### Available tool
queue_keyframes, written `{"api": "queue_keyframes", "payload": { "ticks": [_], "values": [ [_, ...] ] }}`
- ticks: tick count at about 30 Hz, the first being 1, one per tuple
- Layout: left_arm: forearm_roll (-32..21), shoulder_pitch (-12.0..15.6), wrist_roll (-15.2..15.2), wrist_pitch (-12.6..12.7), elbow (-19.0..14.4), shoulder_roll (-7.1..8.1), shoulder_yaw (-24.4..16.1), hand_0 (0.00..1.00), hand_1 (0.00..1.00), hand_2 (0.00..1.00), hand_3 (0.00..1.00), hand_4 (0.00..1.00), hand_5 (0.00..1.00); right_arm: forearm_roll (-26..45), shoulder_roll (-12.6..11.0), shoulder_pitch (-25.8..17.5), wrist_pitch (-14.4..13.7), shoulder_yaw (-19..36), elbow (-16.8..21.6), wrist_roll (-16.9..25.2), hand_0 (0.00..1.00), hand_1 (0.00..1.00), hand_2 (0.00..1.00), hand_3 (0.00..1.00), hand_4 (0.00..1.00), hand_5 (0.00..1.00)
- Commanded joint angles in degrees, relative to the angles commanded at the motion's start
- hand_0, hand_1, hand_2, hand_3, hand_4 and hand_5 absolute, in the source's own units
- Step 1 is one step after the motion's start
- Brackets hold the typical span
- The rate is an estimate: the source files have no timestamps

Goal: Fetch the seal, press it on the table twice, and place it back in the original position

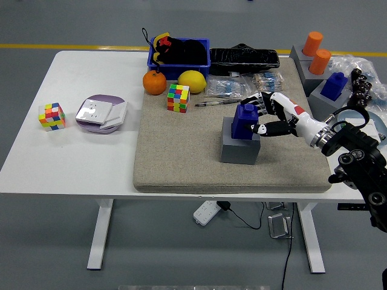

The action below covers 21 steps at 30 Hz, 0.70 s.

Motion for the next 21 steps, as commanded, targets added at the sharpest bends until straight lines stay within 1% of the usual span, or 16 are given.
{"api": "queue_keyframes", "payload": {
  "ticks": [21],
  "values": [
    [0.1,0.1,0.0,0.0,0.0,-0.16,-0.2,0.815,0.816,0.788,0.837,0.803,0.413,0.0,0.3,-0.5,-0.2,-0.6,-0.3,0.3,0.512,0.396,0.391,0.430,0.690,0.002]
  ]
}}
